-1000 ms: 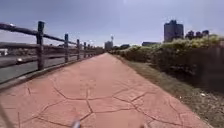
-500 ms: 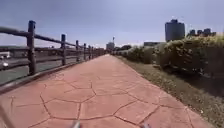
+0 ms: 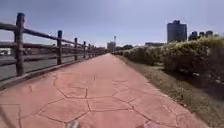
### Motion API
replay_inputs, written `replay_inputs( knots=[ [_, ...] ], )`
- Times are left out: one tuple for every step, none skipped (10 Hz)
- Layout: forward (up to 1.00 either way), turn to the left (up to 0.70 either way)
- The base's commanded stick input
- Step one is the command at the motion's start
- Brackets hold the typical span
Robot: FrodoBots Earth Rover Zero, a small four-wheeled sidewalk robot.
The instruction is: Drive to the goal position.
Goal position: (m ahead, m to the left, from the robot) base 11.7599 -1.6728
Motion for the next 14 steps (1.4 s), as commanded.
replay_inputs(
  knots=[
    [0.85, 0.0],
    [0.85, 0.0],
    [0.85, 0.0],
    [0.85, 0.0],
    [0.85, 0.0],
    [0.85, 0.0],
    [0.85, 0.0],
    [0.85, 0.0],
    [0.85, 0.0],
    [0.85, 0.0],
    [0.85, 0.0],
    [0.85, 0.0],
    [0.85, 0.0],
    [0.85, 0.0]
  ],
)
